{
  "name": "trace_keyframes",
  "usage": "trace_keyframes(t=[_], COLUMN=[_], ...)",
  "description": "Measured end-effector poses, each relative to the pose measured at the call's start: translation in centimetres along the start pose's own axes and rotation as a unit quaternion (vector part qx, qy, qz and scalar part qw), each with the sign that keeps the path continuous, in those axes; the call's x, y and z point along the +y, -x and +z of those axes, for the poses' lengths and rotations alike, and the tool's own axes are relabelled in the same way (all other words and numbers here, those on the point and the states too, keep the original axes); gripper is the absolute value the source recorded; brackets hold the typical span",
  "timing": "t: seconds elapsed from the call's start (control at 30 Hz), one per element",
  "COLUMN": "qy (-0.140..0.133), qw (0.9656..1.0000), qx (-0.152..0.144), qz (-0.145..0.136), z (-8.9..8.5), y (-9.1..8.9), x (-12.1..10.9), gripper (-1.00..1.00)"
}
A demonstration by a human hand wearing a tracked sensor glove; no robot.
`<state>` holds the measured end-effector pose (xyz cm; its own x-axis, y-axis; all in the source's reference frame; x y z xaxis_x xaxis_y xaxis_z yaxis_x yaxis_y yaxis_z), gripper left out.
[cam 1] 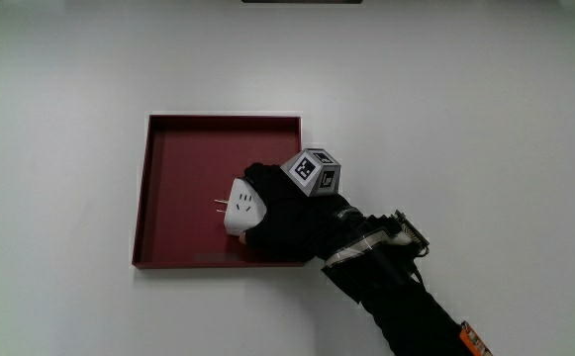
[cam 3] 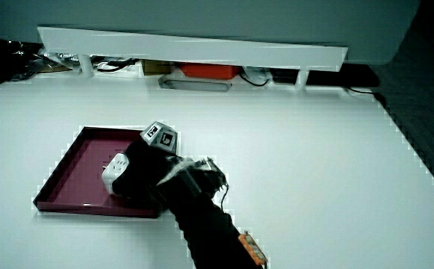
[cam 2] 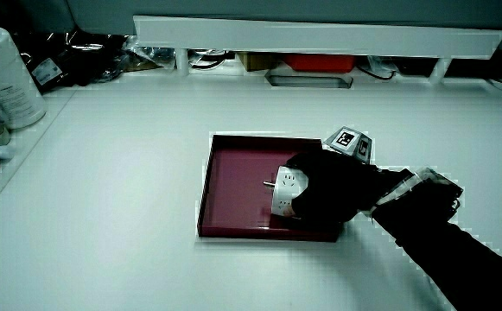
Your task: Pick socket
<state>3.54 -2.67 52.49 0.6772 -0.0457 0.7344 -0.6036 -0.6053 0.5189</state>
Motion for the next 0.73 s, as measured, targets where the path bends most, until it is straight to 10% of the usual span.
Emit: trace_keyframes(t=[0.73], qy=[-0.015], qw=[0.9935], qx=[0.060], qz=[0.095], z=[6.7], y=[3.7], x=[-8.2], gripper=[1.00])
